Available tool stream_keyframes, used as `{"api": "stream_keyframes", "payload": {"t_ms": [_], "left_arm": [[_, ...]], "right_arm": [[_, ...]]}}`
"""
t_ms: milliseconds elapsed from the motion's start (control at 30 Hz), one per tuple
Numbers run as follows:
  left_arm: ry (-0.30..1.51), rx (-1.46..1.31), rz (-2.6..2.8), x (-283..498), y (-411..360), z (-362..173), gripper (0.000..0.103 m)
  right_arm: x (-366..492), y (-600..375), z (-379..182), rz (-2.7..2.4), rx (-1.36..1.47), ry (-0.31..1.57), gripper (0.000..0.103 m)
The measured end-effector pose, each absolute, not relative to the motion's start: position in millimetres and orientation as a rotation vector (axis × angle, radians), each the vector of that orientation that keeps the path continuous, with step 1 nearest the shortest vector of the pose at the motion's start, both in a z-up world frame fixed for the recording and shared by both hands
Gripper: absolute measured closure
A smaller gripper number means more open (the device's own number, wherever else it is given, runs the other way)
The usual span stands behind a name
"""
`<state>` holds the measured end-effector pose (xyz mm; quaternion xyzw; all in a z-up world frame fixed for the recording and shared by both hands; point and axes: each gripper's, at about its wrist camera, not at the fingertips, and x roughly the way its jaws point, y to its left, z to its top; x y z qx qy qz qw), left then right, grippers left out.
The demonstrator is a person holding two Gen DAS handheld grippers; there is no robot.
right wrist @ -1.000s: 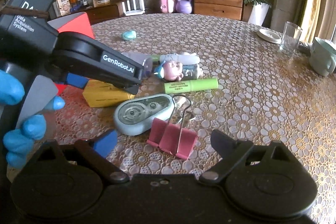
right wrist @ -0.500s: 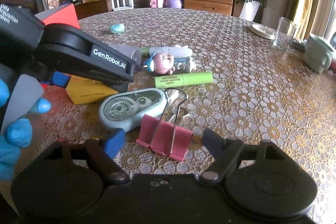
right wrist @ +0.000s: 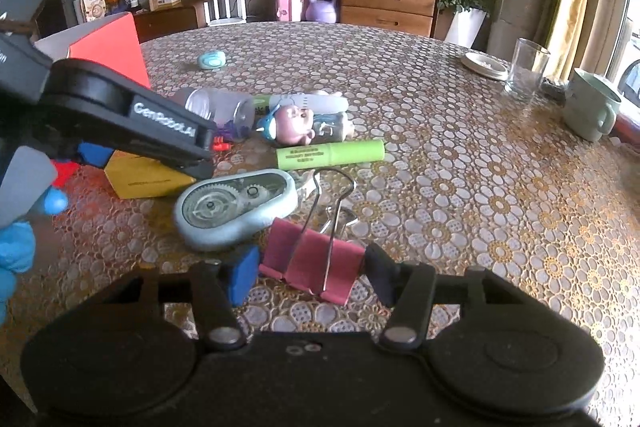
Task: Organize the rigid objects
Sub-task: 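Grasp the yellow box with the left tool while the right tool grasps the pink binder clip, then carry the yellow box and binder clip over the red box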
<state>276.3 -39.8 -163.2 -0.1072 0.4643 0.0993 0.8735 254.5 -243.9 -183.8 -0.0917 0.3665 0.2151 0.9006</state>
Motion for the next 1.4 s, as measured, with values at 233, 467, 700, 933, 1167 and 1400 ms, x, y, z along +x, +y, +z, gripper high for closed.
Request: {"api": "stream_keyframes", "payload": {"t_ms": [233,467,700,933,1167,1400], "left_arm": [[0.953,-0.201,0.176,263.3,-39.4,-153.9,0.027],[0.935,-0.156,0.149,247.1,-41.2,-139.3,0.027],[0.921,-0.153,0.101,227.1,-36.7,-114.4,0.027],[0.878,-0.135,0.069,205.1,-26.5,-82.4,0.027],[0.844,-0.113,0.045,185.3,-11.5,-55.1,0.027],[0.814,-0.09,0.035,168.6,14.9,-31.2,0.027]], "right_arm": [[244.9,-248.8,-165.4,0.443,-0.185,0.725,0.046],[230.1,-248.8,-144.2,0.451,-0.178,0.693,0.046],[213.6,-242.3,-117.1,0.48,-0.179,0.666,0.046],[196.5,-230.7,-84.4,0.507,-0.196,0.626,0.046],[180.4,-212.7,-58.6,0.531,-0.217,0.59,0.046],[170.3,-187.7,-37.4,0.571,-0.239,0.558,0.046]]}}
